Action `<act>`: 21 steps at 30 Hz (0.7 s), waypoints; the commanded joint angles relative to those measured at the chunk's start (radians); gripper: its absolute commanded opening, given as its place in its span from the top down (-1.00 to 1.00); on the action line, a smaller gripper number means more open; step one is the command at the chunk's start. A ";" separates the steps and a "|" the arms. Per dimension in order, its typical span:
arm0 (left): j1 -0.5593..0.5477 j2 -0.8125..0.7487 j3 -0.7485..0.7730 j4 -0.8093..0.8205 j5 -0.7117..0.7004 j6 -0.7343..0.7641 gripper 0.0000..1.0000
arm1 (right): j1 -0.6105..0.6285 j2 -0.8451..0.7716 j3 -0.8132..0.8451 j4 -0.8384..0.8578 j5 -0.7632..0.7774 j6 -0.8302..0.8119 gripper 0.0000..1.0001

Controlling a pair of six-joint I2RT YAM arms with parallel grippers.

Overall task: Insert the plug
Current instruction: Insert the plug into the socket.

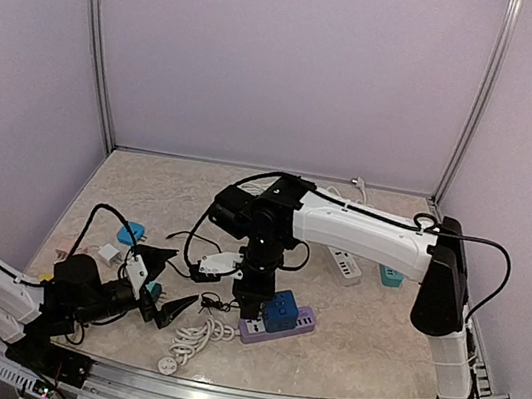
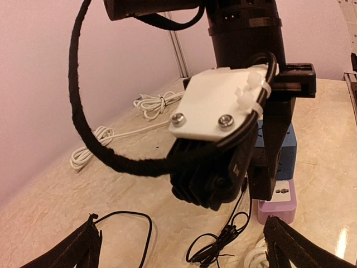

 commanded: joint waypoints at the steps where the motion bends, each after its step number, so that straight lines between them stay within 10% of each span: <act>1: 0.032 -0.035 -0.055 -0.004 -0.009 0.022 -0.97 | 0.015 0.039 0.034 -0.058 0.049 0.018 1.00; 21: 0.070 -0.048 -0.056 0.012 0.054 0.011 -0.97 | 0.039 0.078 0.048 -0.122 0.123 -0.046 1.00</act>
